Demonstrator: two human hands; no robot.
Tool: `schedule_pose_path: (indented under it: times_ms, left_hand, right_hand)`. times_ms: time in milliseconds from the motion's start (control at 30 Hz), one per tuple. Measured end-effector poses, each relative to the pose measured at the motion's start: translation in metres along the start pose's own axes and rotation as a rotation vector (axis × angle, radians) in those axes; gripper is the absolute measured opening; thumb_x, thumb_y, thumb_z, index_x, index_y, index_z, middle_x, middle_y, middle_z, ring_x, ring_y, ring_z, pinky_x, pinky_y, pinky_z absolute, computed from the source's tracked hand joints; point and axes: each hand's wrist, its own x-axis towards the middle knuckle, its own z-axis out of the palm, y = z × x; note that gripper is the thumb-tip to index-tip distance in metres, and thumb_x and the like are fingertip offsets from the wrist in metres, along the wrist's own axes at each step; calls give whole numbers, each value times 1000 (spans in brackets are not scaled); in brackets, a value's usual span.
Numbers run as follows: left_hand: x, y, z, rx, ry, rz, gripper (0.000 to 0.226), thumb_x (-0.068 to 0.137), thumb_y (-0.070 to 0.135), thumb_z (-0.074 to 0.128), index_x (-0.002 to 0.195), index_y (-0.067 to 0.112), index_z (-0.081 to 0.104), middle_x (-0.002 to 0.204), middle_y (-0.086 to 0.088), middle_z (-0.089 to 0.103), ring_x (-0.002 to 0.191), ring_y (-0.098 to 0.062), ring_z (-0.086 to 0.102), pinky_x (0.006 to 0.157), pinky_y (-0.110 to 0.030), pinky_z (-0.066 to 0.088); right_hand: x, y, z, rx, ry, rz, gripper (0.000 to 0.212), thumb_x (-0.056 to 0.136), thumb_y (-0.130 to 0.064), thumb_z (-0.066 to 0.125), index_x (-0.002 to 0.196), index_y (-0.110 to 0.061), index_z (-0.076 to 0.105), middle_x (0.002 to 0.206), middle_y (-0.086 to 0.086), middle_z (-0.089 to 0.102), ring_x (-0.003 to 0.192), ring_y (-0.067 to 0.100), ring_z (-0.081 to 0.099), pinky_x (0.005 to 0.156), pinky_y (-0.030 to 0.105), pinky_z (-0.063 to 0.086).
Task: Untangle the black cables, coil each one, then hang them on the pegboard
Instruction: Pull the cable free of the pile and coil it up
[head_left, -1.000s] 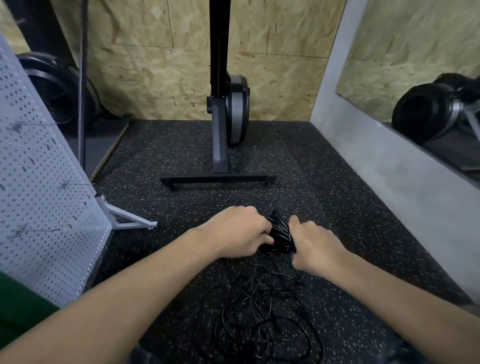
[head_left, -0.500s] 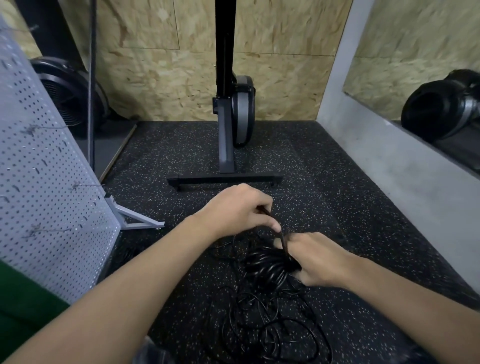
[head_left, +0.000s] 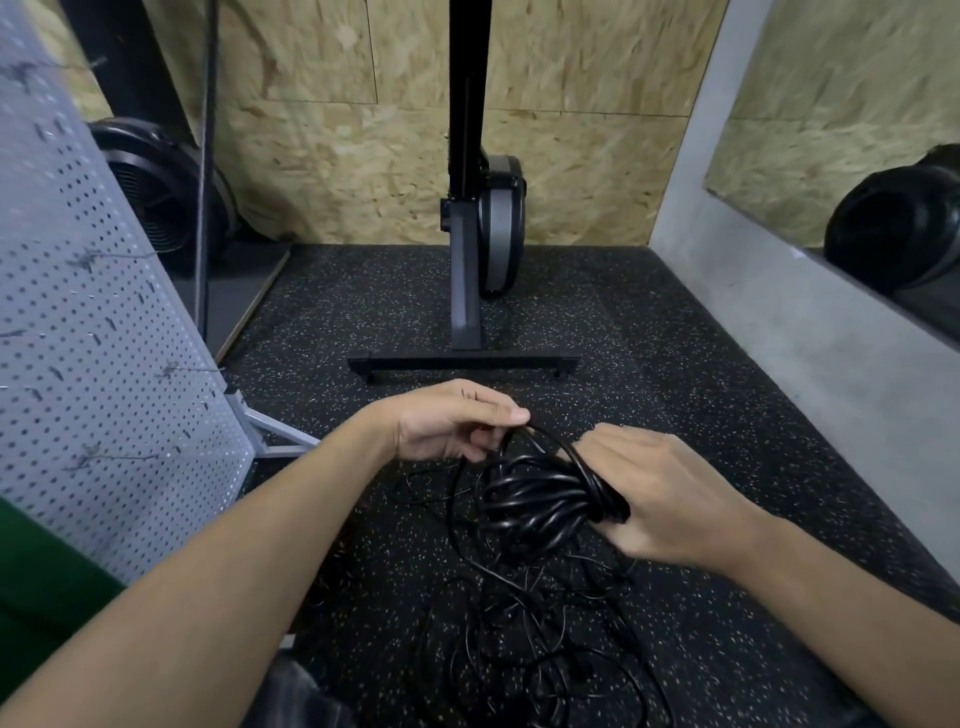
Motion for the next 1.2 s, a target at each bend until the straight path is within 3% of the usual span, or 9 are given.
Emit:
schedule_pose_path:
  times_ms: [200, 300, 367, 467, 567, 733, 867, 1033, 1200]
  left_hand:
    - [-2, -6, 6, -180, -62, -113, 15, 91, 26, 69, 88, 12, 73, 80, 3, 59, 54, -3, 37, 45, -14, 26]
    - [13, -21, 17, -168, 72, -49, 12, 89, 22, 69, 87, 10, 71, 75, 0, 51, 64, -12, 39, 58, -26, 28]
    - [23, -29, 30, -79, 259, 15, 17, 96, 20, 67, 87, 7, 68, 77, -7, 57, 70, -22, 47, 65, -32, 35]
    - [33, -33, 54, 160, 438, 156, 26, 105, 6, 56, 86, -10, 65, 79, -25, 61, 70, -28, 50, 60, -36, 40]
    - [38, -38, 72, 277, 561, 139, 45, 113, 31, 43, 80, 13, 69, 66, -12, 49, 56, -20, 38, 51, -33, 27]
    - [36, -42, 91, 692, 417, 180, 36, 113, 37, 41, 99, 19, 69, 63, 6, 50, 53, -11, 41, 53, -28, 35]
    - [40, -34, 113, 898, 297, 74, 40, 112, 34, 43, 84, 10, 58, 68, 0, 55, 56, -14, 45, 59, -34, 34]
    - [35, -11, 134, 1144, 297, 1, 43, 112, 36, 39, 85, 10, 61, 88, -13, 67, 73, -28, 62, 71, -38, 53]
    - [14, 13, 118, 1285, 229, 31, 42, 113, 37, 40, 100, 9, 68, 94, -11, 70, 83, -30, 67, 79, -43, 57]
  right_hand:
    - [-2, 2, 2, -25, 111, -10, 18, 84, -11, 68, 102, -12, 63, 87, -8, 57, 76, 8, 44, 65, 31, 50]
    - [-1, 4, 0, 0, 192, 29, 14, 87, -15, 65, 101, -11, 64, 87, -10, 57, 77, 8, 50, 70, 25, 50]
    - [-1, 6, -1, 42, 201, 135, 25, 87, -21, 63, 111, -13, 64, 95, -14, 61, 83, 4, 56, 78, 13, 49]
    - [-2, 9, 0, 84, 208, 421, 40, 86, -31, 67, 124, -27, 53, 97, -16, 64, 87, 7, 65, 73, 28, 57]
    - [-2, 20, 2, 181, 192, 709, 62, 85, -23, 75, 132, -37, 36, 94, -13, 66, 82, 14, 68, 77, 38, 56]
    - [-14, 45, -2, 234, 211, 964, 78, 84, -15, 76, 141, -40, 29, 101, -4, 71, 85, 20, 70, 83, 45, 60]
    - [-23, 52, 11, 45, 28, 1016, 69, 85, -20, 70, 141, -31, 32, 107, 0, 71, 95, 27, 69, 83, 42, 56]
    - [-22, 51, 27, -155, -162, 986, 43, 90, -23, 67, 122, -19, 39, 112, 3, 67, 103, 27, 67, 76, 40, 53]
    - [-15, 48, 34, -192, -276, 904, 45, 90, -20, 66, 124, -17, 38, 111, 3, 67, 102, 28, 68, 72, 37, 47]
